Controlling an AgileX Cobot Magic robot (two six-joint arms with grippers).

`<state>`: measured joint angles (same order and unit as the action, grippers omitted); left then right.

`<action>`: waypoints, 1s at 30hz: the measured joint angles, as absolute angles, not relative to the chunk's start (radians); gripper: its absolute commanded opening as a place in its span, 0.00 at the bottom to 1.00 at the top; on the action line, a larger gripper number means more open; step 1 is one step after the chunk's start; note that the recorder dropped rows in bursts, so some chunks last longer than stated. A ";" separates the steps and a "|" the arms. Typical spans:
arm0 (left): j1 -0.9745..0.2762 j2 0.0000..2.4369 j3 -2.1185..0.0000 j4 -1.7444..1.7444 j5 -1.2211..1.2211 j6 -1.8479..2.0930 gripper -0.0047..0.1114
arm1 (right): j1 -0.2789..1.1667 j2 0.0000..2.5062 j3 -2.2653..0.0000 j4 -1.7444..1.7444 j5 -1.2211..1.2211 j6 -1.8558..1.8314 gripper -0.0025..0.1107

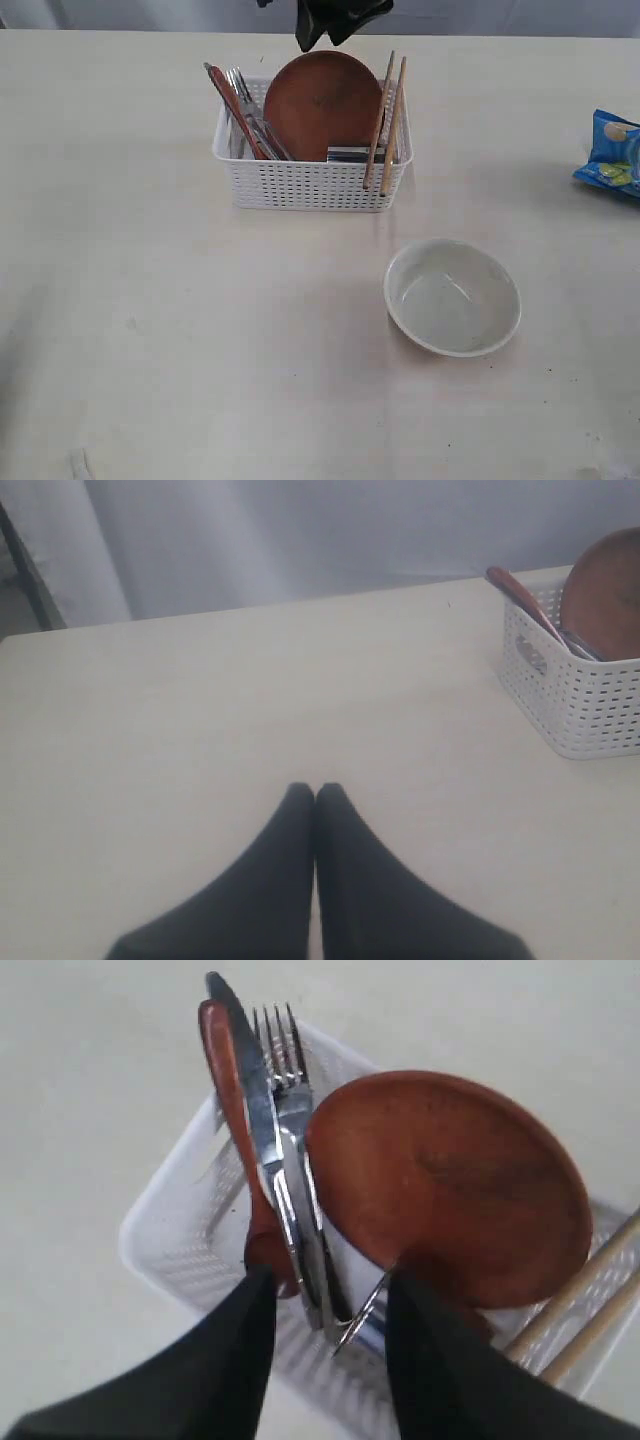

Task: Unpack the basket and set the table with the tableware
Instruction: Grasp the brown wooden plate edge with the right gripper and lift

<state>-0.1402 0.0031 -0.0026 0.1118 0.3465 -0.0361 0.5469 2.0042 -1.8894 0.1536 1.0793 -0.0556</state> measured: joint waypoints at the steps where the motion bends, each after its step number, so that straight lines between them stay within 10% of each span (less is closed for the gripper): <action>1: -0.140 0.003 -0.003 0.112 0.347 -0.036 0.04 | 0.532 2.030 -1.910 0.172 1.081 -0.120 0.34; 9: -0.140 0.003 -0.003 0.112 0.347 -0.036 0.04 | 0.498 2.179 -2.064 0.118 1.081 -0.356 0.63; 30: -0.140 0.003 -0.003 0.112 0.347 -0.036 0.04 | 0.497 2.320 -2.133 -0.009 1.077 -0.599 0.56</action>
<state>-0.1402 0.0031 -0.0026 0.1118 0.3465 -0.0361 0.4968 2.3199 -2.1328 -0.0091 1.0774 -0.5995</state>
